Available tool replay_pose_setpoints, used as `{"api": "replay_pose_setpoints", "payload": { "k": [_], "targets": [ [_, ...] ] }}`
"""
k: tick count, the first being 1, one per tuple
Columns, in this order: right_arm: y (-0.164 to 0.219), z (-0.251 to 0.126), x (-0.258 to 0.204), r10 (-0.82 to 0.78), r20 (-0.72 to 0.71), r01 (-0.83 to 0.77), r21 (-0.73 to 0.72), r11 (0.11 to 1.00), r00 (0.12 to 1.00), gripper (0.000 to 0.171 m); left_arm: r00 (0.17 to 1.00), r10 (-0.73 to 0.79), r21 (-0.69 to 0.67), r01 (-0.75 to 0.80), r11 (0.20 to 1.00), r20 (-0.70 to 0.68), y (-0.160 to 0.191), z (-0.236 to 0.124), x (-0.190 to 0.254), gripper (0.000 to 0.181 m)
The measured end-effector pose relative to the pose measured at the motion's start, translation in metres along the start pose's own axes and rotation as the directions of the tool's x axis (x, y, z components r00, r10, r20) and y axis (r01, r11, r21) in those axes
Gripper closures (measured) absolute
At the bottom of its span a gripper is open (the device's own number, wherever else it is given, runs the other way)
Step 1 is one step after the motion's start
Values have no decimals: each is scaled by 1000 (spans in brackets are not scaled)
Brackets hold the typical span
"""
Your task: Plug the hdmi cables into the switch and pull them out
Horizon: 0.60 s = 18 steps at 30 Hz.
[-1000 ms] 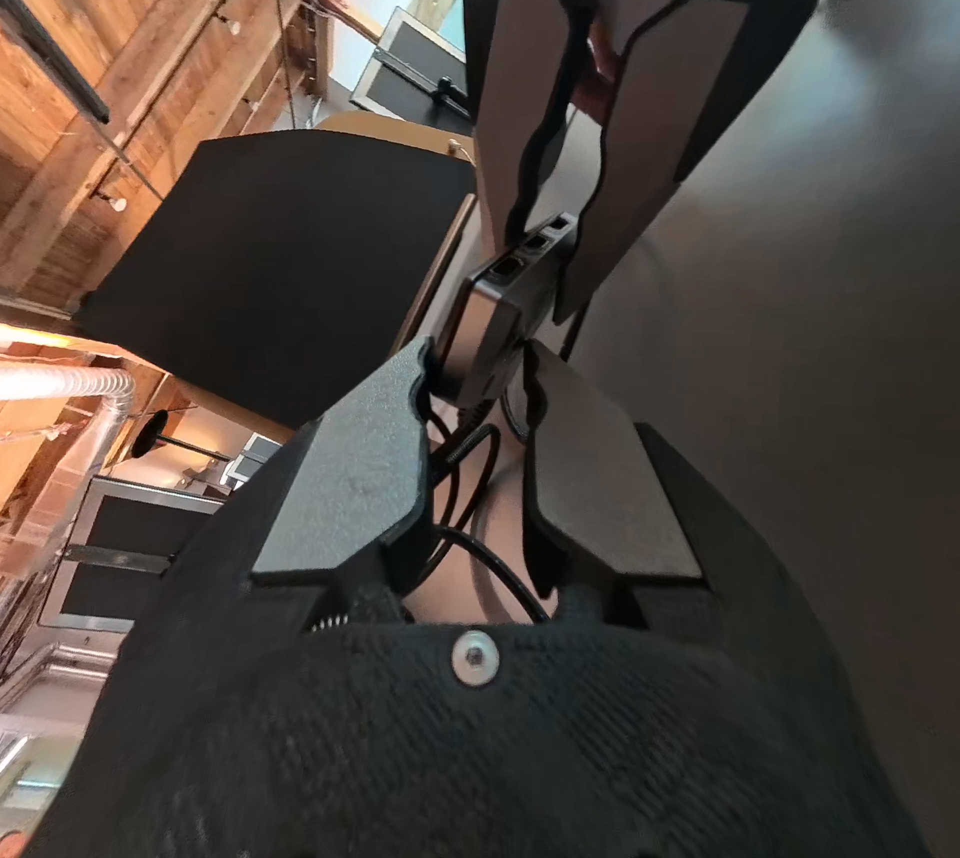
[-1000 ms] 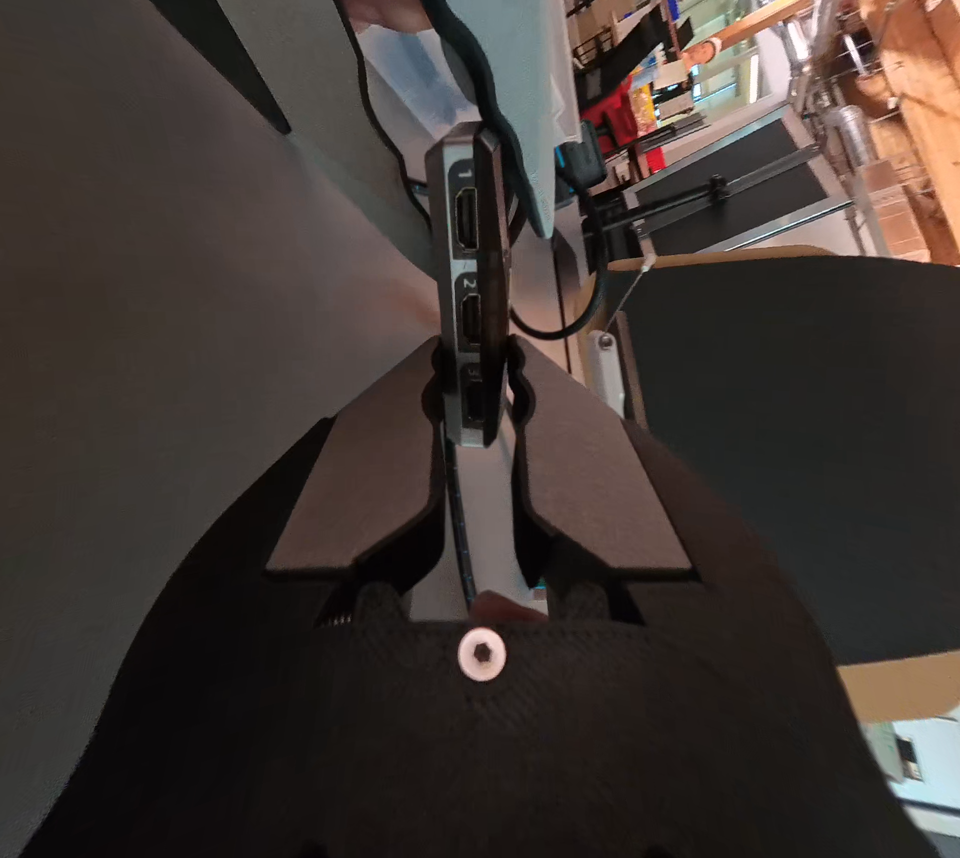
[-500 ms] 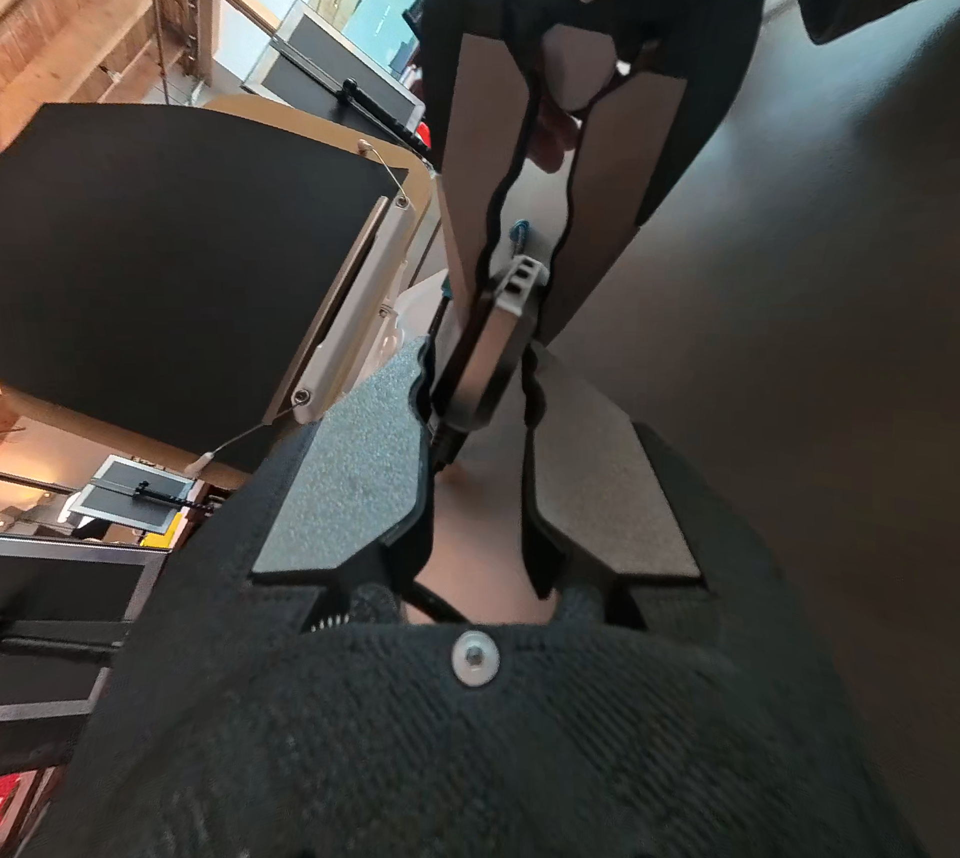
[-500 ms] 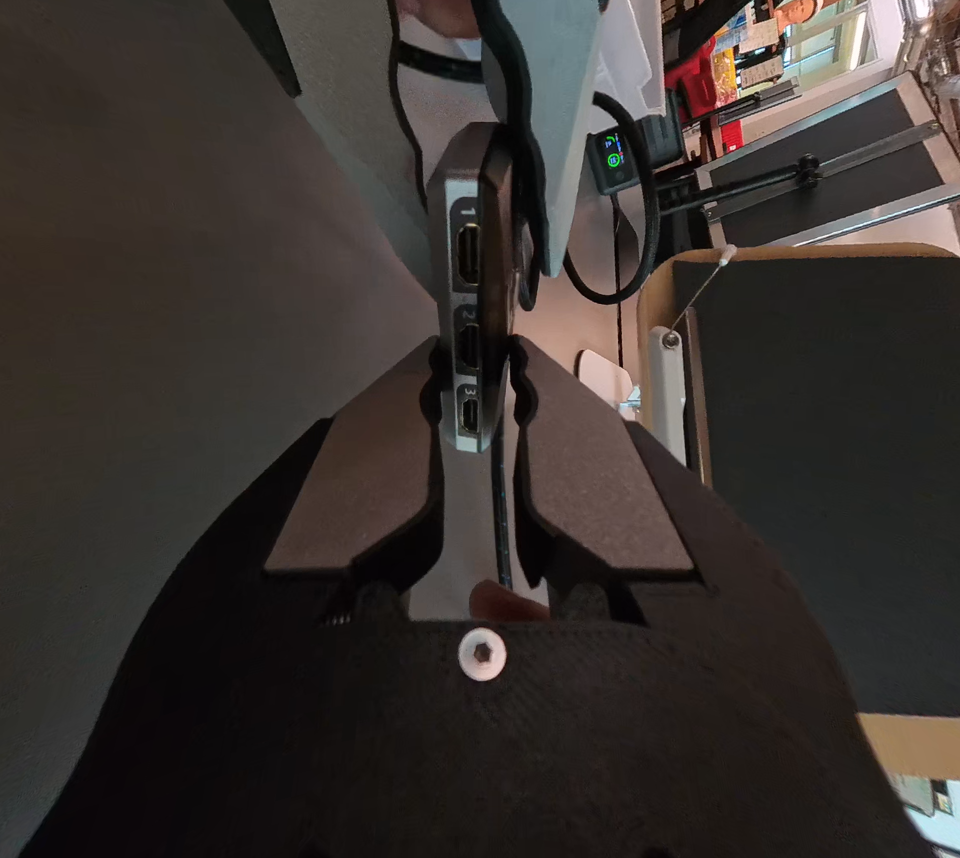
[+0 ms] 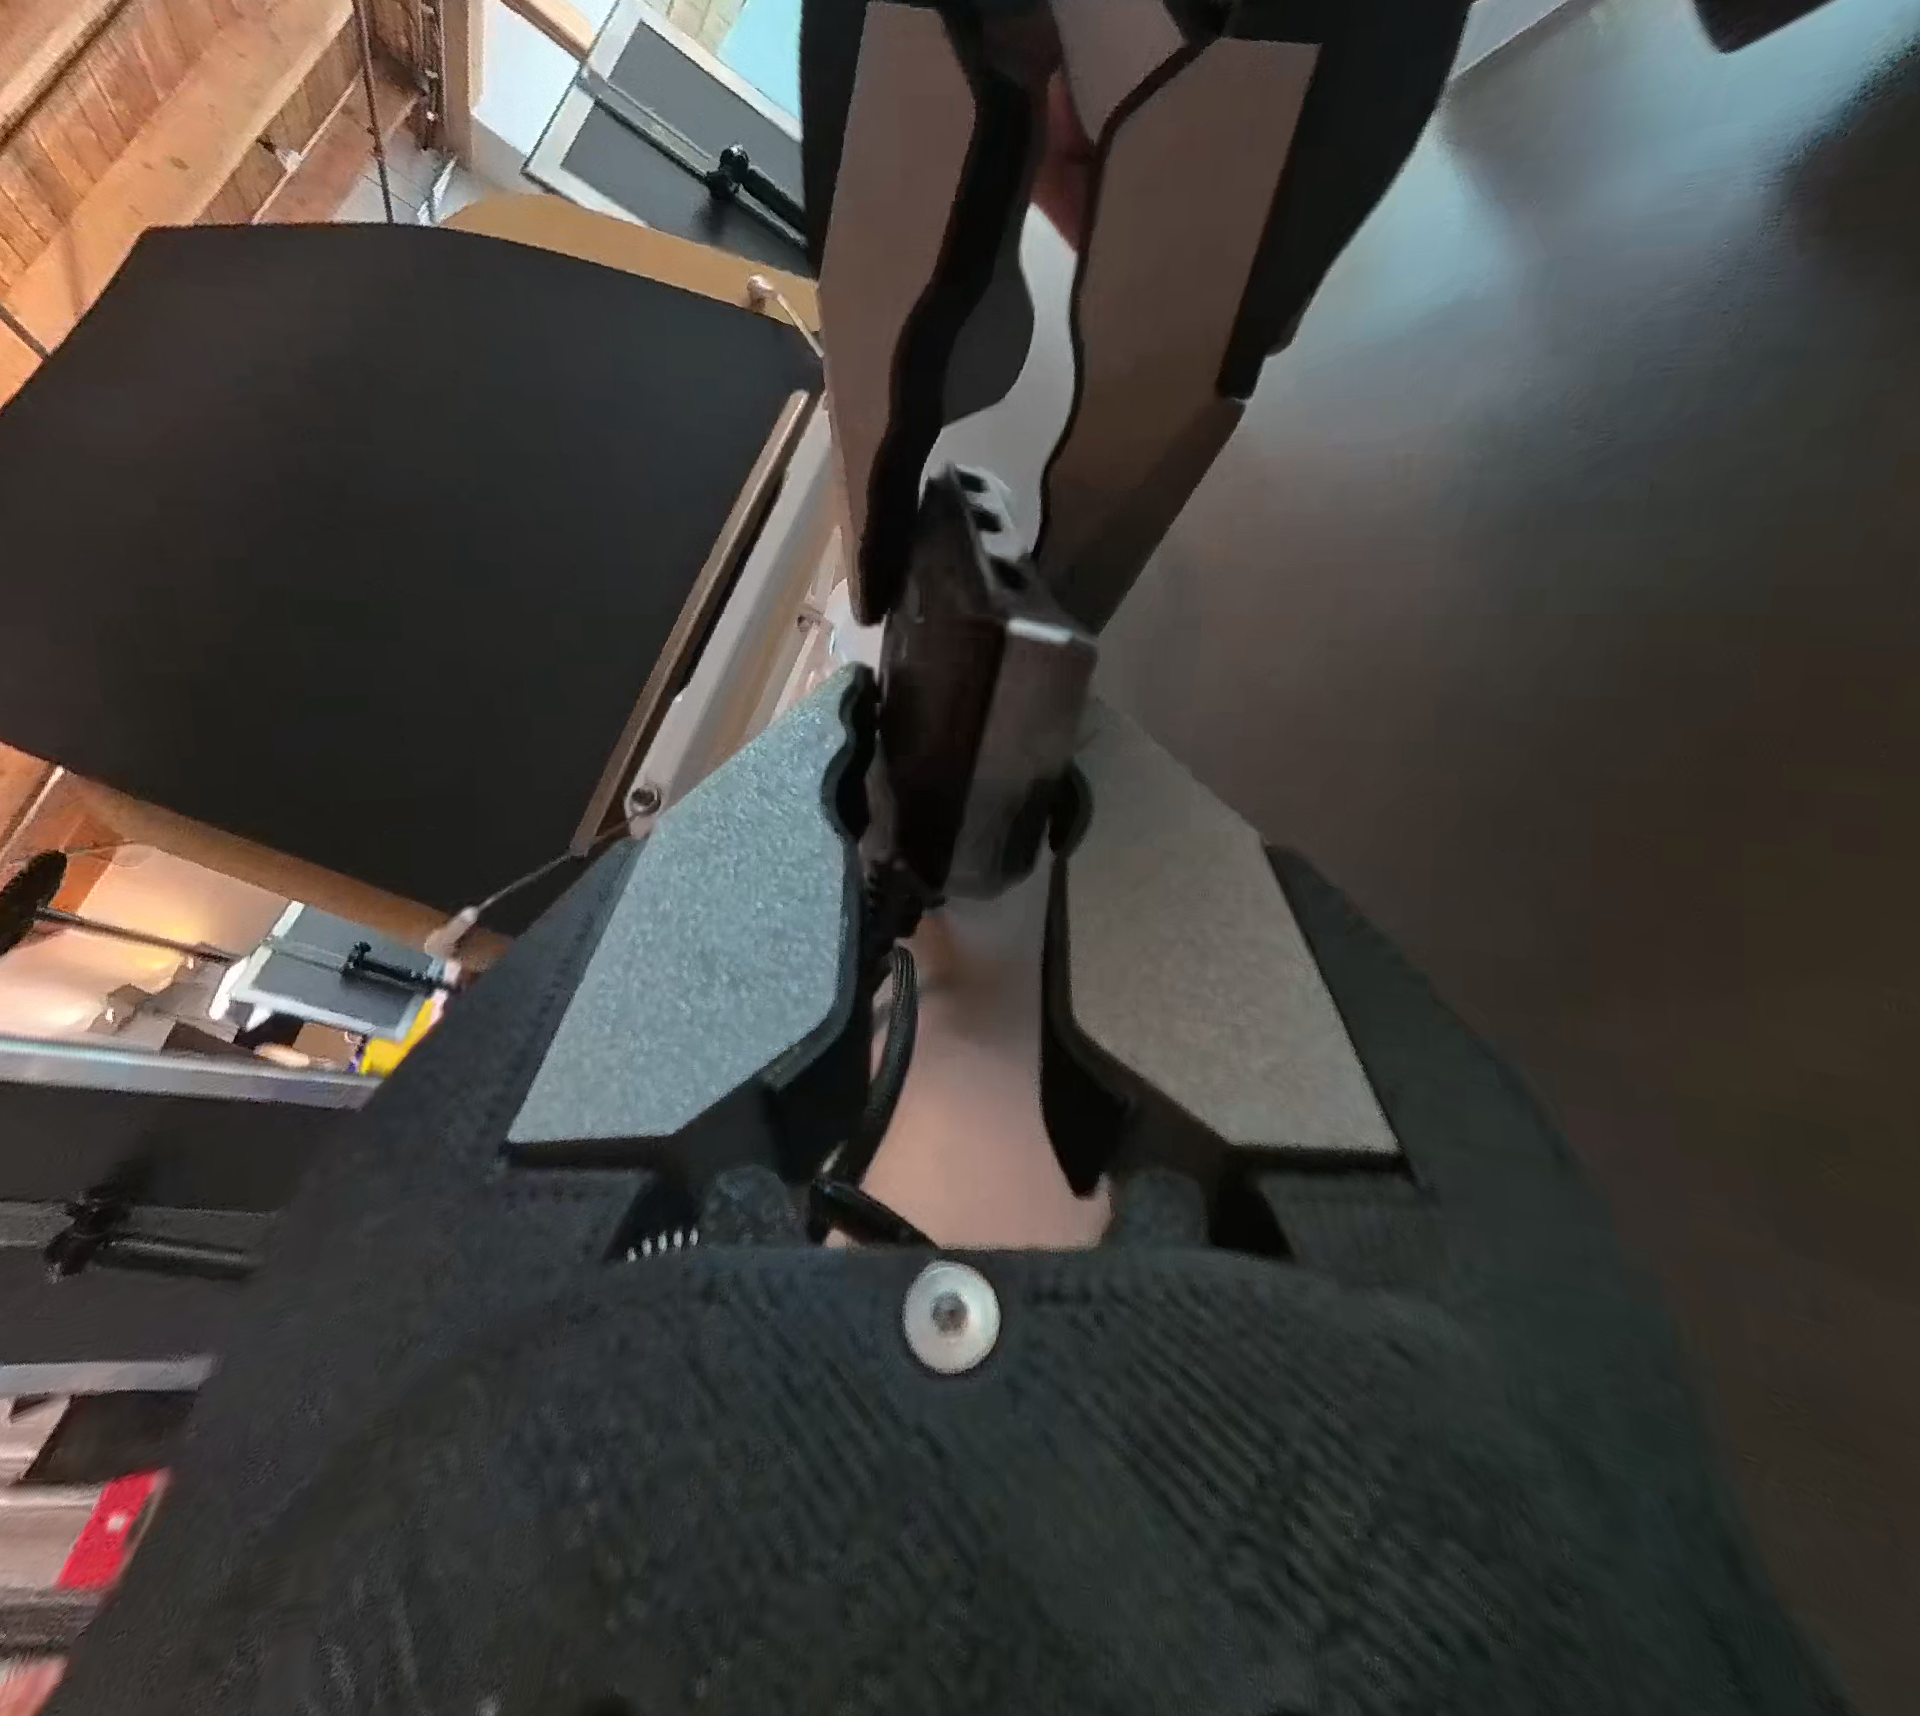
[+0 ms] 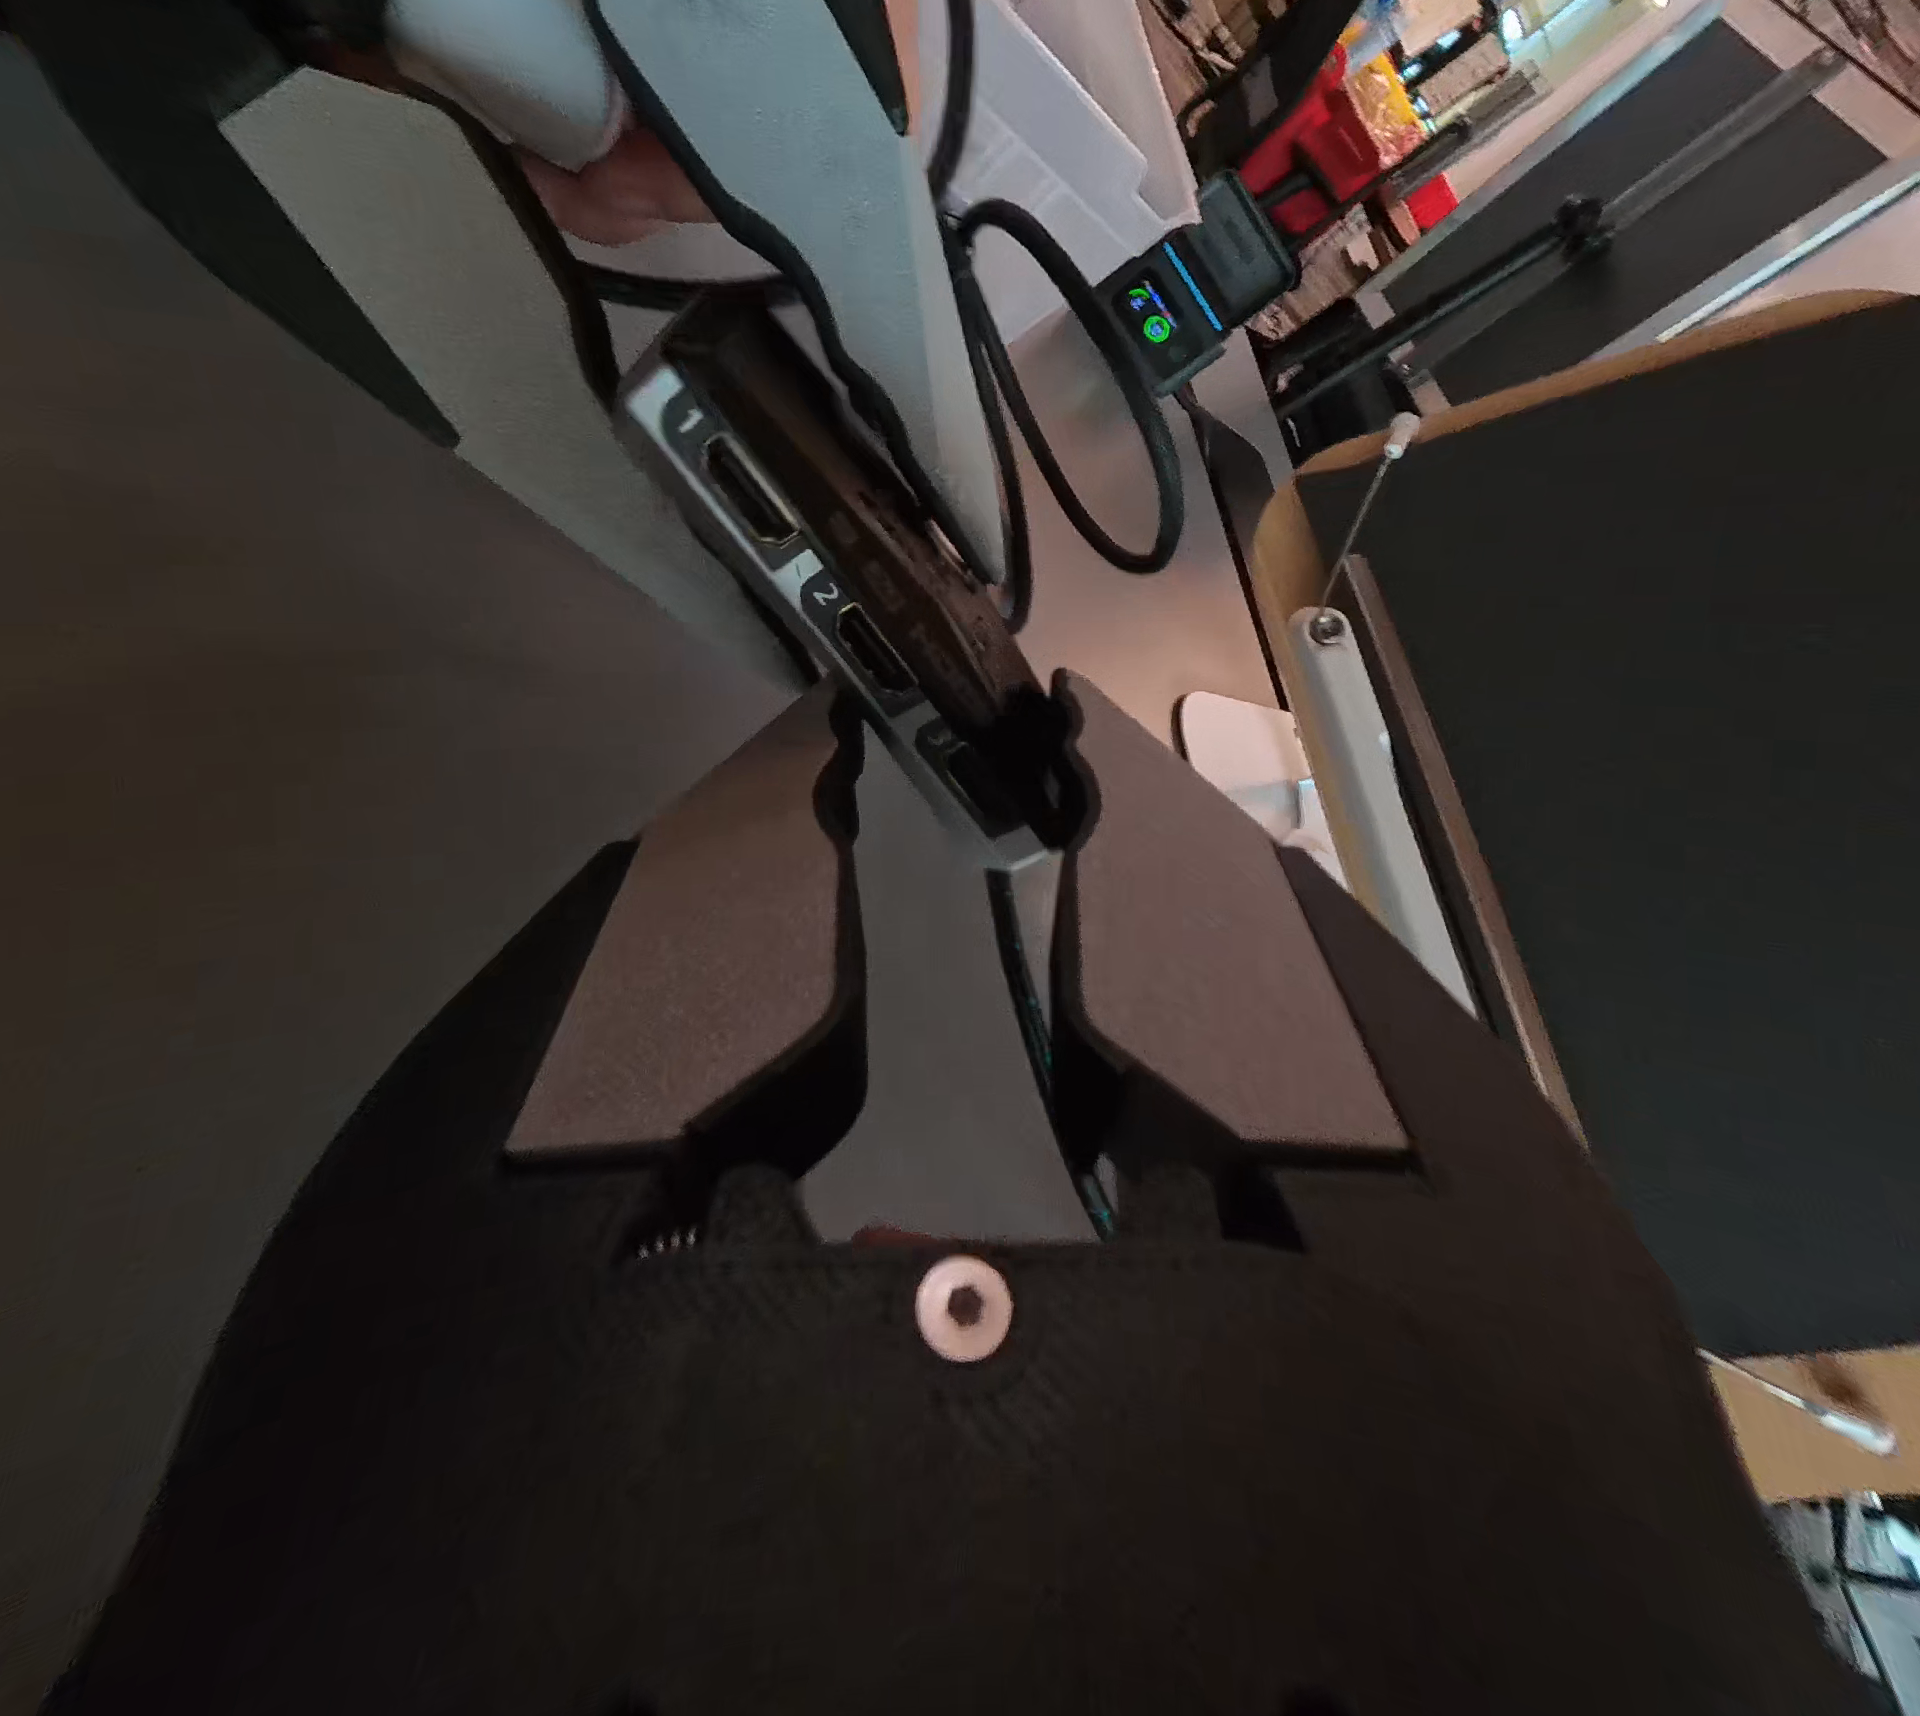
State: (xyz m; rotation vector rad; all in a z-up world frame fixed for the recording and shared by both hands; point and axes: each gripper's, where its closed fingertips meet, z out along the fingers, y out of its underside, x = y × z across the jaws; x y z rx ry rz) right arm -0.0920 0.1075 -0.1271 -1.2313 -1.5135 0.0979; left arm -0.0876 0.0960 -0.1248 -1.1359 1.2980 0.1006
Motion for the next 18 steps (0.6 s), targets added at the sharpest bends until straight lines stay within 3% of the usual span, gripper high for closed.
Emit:
{"api": "replay_pose_setpoints", "payload": {
  "k": [1,6,8,10,12,14,16,18],
  "targets": [
    [4,1,3,10,-15,-10,-24,1000,1000,139,1000,-16,-6,16,1000,19,1,1,-4,157],
    [18,-1,24,265,-48,-266,-15,964,963,147,992,-58,-106,70,992,115,20,8,-21,157],
    [25,-2,35,355,-84,-357,-6,934,931,133,990,-61,-108,75,991,129,23,9,-22,157],
    [29,3,35,429,-76,-431,-5,902,900,131,986,-102,-106,116,988,131,26,11,-23,156],
    [42,9,35,459,-108,-467,-66,882,882,139,983,-122,-93,135,986,137,26,11,-24,156],
    [55,14,35,466,-152,-485,-127,865,872,133,981,-119,-86,133,987,150,26,11,-26,156],
    [63,18,31,477,-153,-498,-162,852,866,148,981,-116,-83,130,988,157,25,11,-27,156],
    [69,21,28,487,-157,-511,-189,839,859,149,981,-111,-84,126,989,161,26,12,-27,156]
  ]
}}
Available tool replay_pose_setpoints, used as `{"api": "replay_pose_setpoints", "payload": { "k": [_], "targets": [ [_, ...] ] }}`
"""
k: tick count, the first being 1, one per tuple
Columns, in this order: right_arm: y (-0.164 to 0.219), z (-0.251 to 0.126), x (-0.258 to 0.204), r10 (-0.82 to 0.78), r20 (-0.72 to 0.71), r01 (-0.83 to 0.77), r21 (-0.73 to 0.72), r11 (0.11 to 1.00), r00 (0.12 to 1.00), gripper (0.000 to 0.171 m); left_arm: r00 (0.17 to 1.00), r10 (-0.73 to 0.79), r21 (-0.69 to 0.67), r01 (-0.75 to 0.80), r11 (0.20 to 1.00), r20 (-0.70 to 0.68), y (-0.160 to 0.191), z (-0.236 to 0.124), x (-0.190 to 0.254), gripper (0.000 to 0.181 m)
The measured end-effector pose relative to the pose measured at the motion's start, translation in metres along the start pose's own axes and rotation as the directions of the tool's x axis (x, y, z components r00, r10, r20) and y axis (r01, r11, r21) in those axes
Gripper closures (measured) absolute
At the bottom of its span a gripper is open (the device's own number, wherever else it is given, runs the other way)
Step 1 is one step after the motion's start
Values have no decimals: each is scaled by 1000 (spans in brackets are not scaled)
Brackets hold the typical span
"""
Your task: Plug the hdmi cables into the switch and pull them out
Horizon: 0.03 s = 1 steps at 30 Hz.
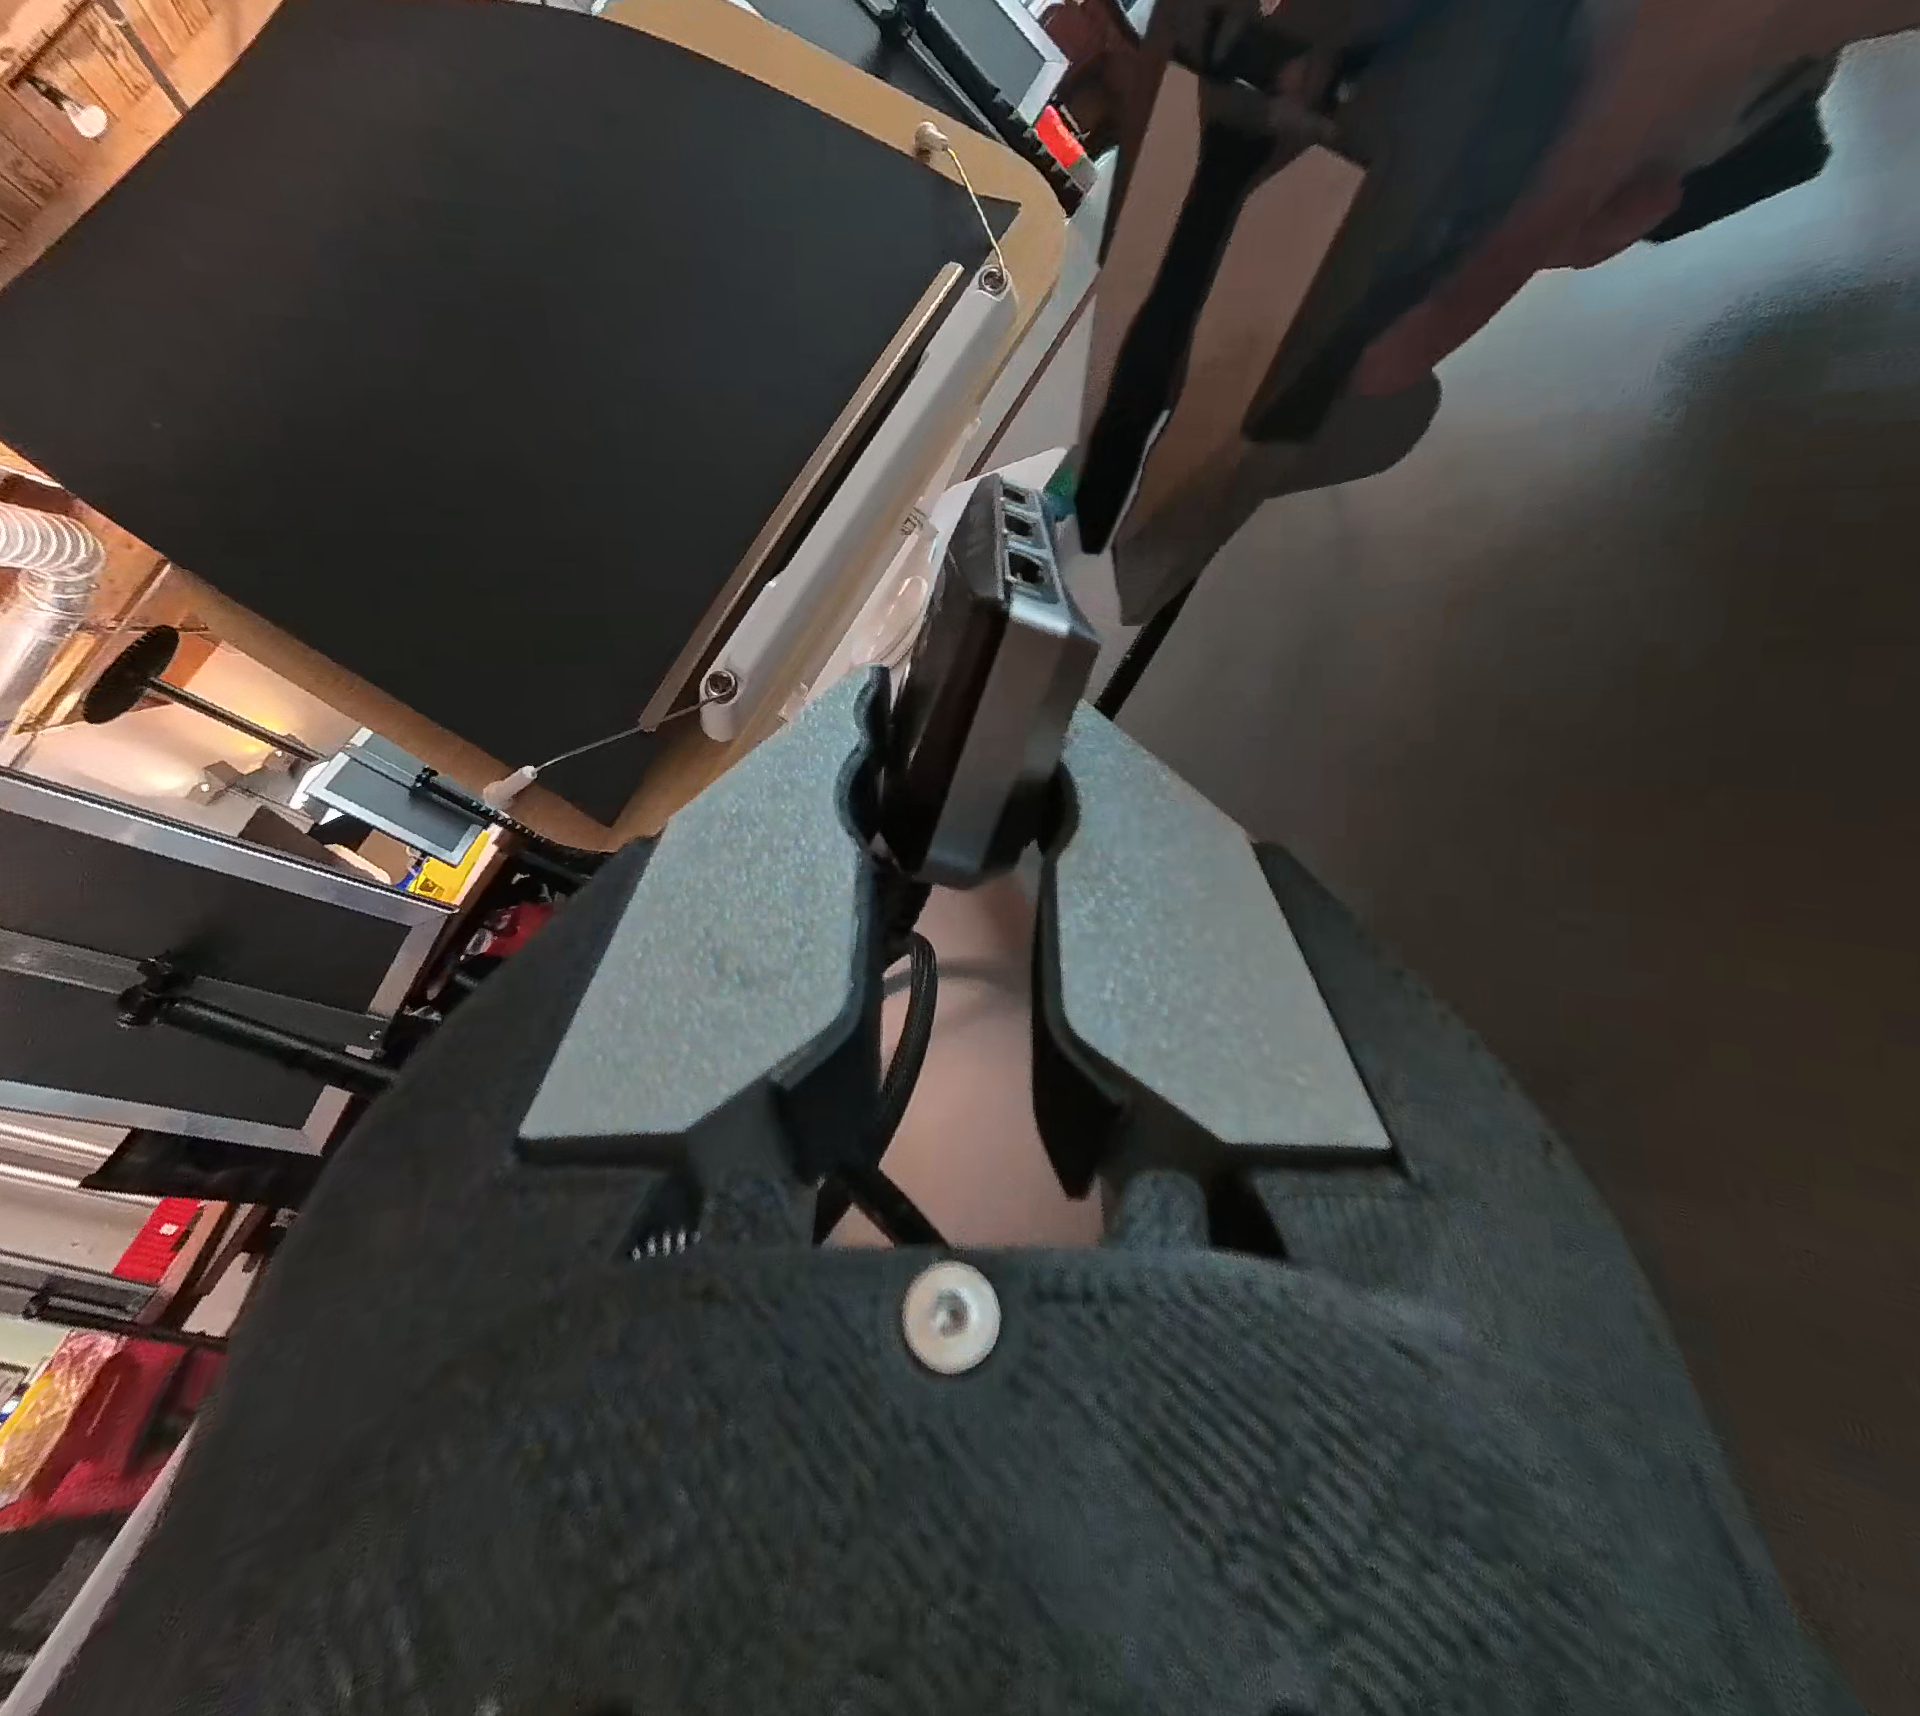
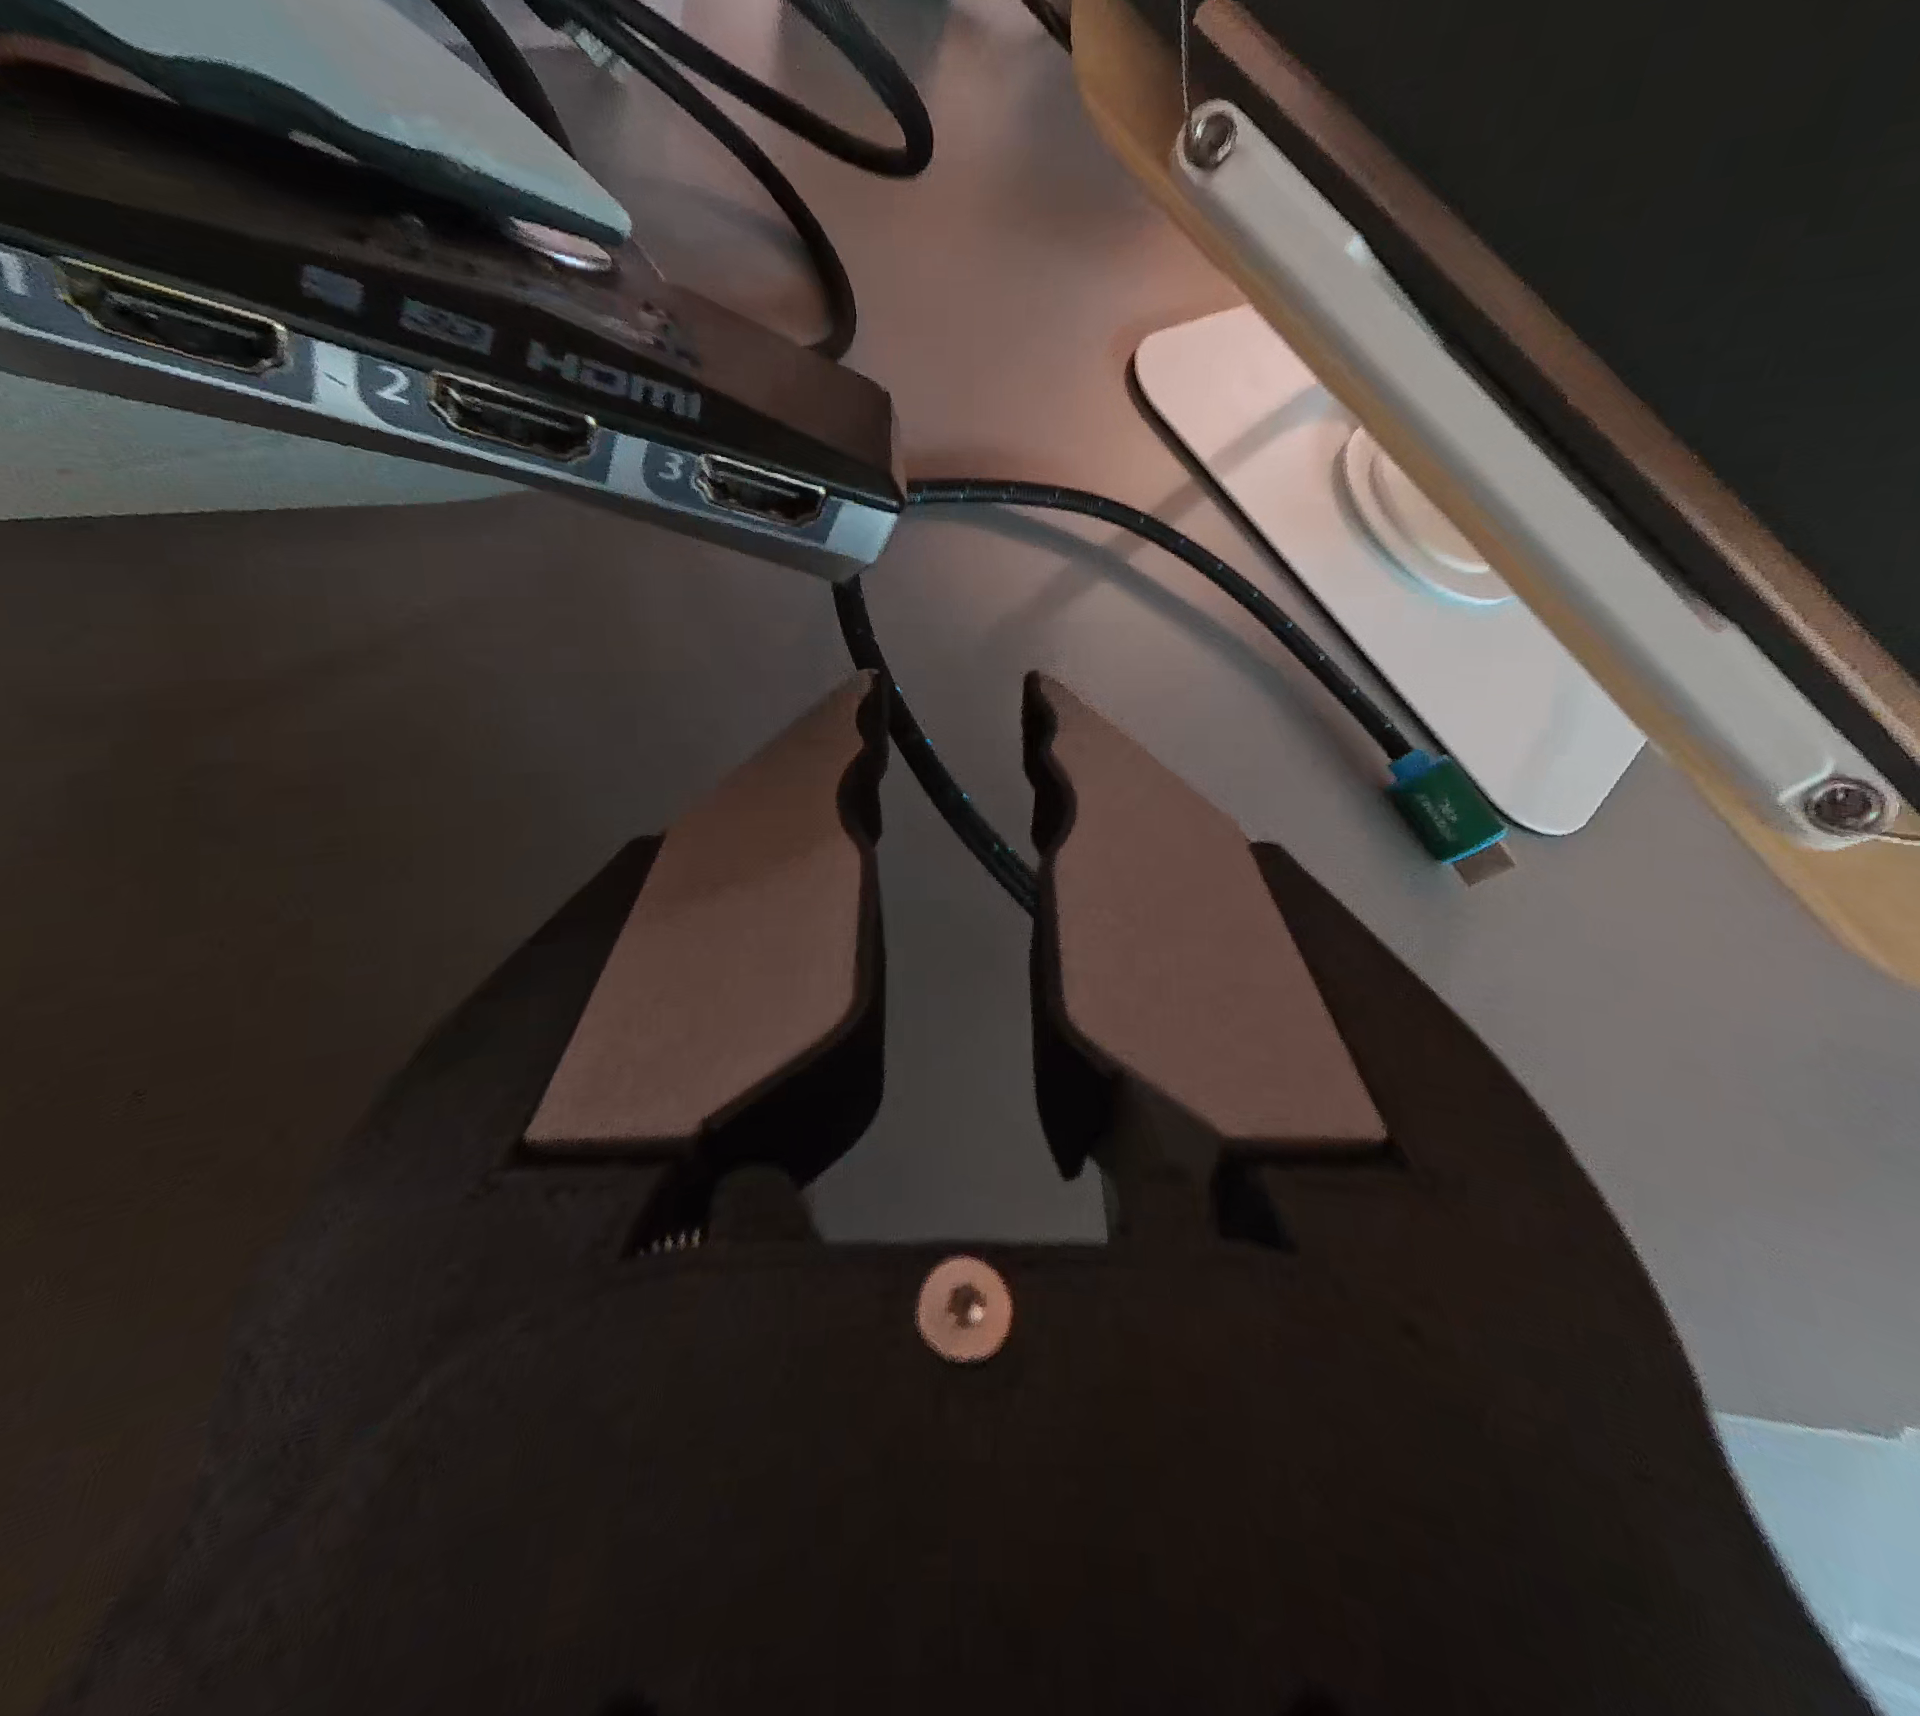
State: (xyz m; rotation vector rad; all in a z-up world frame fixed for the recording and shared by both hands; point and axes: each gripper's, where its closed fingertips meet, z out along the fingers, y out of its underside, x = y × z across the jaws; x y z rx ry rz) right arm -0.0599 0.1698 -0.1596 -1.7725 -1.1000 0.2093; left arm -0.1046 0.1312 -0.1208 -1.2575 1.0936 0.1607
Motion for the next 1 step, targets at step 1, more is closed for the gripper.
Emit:
{"api": "replay_pose_setpoints", "payload": {
  "k": [1],
  "targets": [
    [4,2,0,3,1,-3,-17,1000,1000,149,1000,3,0,-3,1000,1,0,0,0,157]
  ]
}}
